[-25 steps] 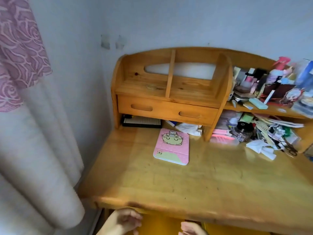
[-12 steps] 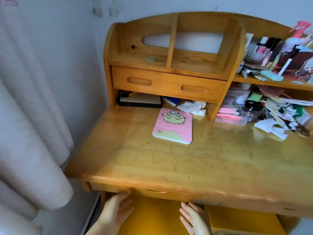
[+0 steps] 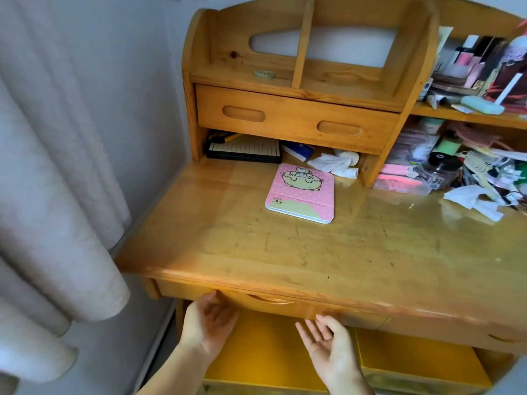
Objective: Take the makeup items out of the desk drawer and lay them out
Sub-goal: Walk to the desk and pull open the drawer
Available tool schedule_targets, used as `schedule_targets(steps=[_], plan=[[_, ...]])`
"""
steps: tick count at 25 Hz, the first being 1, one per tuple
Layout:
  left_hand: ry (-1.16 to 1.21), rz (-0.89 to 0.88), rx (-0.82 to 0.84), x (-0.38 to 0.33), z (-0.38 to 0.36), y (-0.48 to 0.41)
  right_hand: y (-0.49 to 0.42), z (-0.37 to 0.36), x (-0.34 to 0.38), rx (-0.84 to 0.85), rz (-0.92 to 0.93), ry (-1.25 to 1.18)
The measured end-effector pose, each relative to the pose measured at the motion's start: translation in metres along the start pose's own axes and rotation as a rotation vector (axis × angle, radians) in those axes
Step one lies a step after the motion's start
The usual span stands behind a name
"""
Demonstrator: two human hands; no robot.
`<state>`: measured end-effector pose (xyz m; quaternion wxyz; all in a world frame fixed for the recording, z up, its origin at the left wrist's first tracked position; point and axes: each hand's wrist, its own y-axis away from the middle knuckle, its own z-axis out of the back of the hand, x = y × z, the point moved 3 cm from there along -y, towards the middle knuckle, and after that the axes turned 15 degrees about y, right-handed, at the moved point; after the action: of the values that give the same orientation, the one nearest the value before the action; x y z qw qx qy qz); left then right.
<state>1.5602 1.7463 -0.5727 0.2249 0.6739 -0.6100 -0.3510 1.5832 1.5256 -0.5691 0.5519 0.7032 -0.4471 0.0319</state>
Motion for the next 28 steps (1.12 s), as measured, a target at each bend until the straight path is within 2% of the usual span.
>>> schedule_targets(steps=[5,10,28], plan=[[0.073,0.011,0.09,0.002,0.007,0.006,0.004,-0.001,-0.003,0.014,-0.027,-0.062],[-0.013,-0.035,0.127,0.005,0.013,0.011,0.007,0.005,-0.006,0.019,-0.018,-0.047],[-0.062,-0.035,0.068,0.012,0.054,0.052,0.043,0.038,-0.035,0.004,-0.038,-0.054]])
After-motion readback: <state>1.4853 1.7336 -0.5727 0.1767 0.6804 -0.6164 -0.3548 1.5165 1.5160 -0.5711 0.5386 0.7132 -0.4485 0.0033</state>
